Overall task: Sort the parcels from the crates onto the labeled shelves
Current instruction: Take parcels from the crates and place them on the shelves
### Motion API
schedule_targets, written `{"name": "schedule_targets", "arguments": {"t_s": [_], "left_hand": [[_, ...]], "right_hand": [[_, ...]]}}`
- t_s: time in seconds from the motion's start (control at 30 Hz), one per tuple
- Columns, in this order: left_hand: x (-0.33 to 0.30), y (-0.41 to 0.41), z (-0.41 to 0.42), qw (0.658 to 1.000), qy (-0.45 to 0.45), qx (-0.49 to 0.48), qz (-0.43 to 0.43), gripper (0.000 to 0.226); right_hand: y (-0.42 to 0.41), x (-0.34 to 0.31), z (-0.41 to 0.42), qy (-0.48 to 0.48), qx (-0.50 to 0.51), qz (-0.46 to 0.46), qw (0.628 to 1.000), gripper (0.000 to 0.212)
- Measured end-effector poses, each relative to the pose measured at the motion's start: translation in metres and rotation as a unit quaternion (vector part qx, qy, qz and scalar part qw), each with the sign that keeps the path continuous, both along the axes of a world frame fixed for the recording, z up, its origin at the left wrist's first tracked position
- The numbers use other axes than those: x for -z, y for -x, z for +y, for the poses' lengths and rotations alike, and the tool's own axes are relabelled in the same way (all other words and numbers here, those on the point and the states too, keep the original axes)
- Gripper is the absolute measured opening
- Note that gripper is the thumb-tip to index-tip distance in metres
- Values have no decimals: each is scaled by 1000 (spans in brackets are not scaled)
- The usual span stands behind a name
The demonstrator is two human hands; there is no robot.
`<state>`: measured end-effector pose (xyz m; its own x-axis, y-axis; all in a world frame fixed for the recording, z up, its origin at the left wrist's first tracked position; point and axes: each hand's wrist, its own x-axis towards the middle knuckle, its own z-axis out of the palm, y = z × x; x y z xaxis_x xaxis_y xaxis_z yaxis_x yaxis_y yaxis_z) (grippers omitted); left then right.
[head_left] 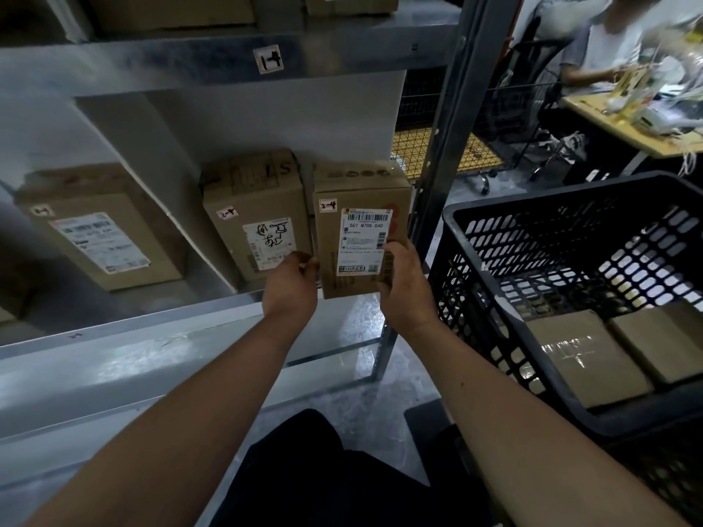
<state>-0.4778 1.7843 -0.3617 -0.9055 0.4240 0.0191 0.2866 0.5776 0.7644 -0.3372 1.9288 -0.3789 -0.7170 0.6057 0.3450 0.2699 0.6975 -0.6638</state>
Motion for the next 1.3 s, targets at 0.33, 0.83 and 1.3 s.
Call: {"name": "schedule_targets", "arguments": {"t_s": [0.33,0.83,1.3], "left_hand": [[18,-5,22,992,-80,-7,-92,26],[13,-7,32,981,-136,60,-124,54],[26,-3,34,963,-191,67,-176,68]], "right_hand": [[-1,27,10,25,37,-1,999,72],[14,5,16,123,-17,-70,990,87],[38,12,28,179,-59,-14,982,97]]}}
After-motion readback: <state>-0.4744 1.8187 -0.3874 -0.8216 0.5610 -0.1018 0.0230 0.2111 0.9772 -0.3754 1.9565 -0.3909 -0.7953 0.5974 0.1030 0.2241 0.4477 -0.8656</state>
